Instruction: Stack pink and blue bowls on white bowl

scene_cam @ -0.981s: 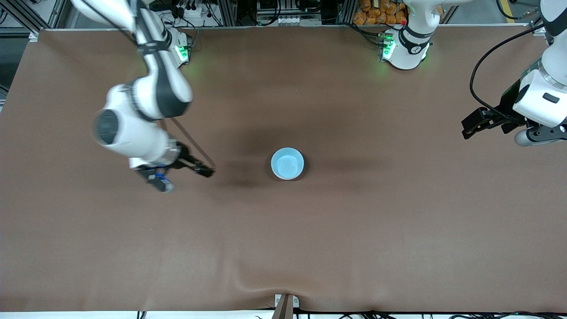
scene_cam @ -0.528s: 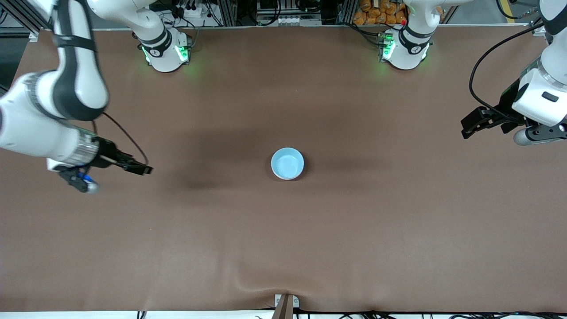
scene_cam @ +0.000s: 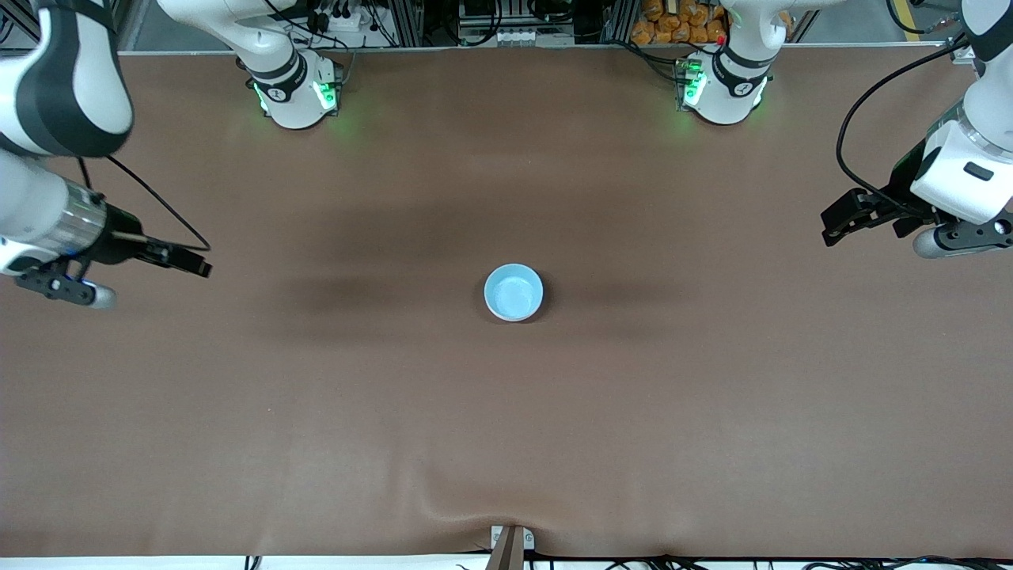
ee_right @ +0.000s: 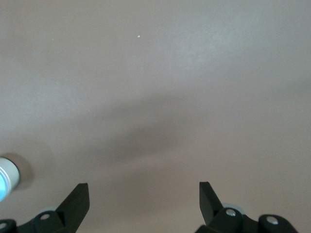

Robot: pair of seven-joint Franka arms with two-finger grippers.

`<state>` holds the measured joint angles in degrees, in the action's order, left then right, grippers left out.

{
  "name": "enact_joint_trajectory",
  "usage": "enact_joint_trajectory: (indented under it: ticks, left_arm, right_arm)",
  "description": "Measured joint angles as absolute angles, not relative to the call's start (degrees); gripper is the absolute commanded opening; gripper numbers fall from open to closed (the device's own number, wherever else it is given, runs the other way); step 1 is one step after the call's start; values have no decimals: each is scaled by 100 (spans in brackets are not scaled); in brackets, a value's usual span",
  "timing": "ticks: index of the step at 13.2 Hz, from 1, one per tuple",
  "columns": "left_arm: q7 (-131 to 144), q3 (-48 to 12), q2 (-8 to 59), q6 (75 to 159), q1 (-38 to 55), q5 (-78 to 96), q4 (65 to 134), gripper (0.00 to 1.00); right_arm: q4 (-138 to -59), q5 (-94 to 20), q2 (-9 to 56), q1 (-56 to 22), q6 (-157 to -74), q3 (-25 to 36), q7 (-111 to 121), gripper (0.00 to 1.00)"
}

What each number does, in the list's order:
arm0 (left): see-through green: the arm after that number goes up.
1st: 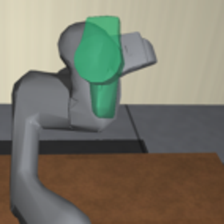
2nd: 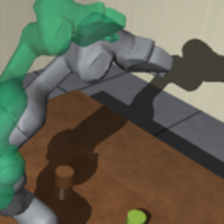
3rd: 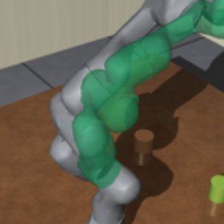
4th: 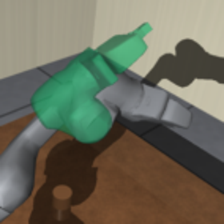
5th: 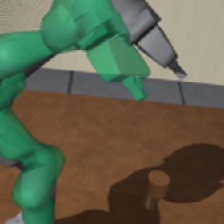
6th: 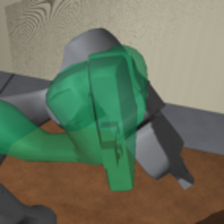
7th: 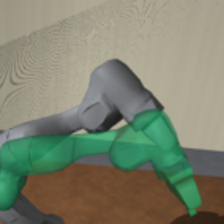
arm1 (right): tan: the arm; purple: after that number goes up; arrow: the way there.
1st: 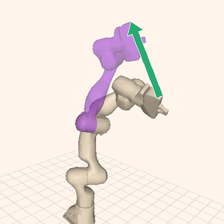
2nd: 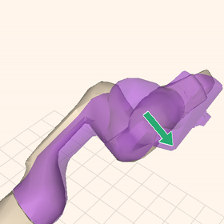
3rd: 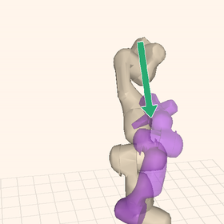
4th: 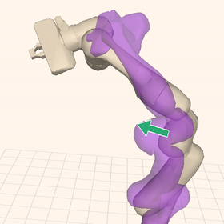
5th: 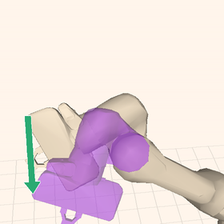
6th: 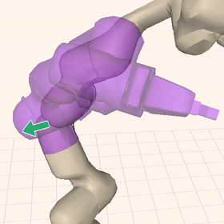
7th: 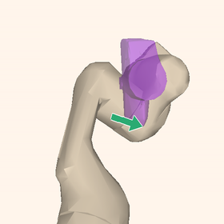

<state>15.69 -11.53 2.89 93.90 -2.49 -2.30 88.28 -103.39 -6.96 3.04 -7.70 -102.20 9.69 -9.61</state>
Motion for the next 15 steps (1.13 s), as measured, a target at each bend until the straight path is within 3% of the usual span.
enact_joint_trajectory:
  ticks: [8, 15]
  left_arm:
    - [1278, -1211, 287, 9207, -249, -230, 8828, 100]
    - [1056, -1169, -4, 8929, -368, -203, 8829, 100]
  right_arm:
    - [-8838, -215, 172, 100, -8553, 378, -58, 100]
    - [-8558, -59, 160, 152, -8363, 77, -297, 100]
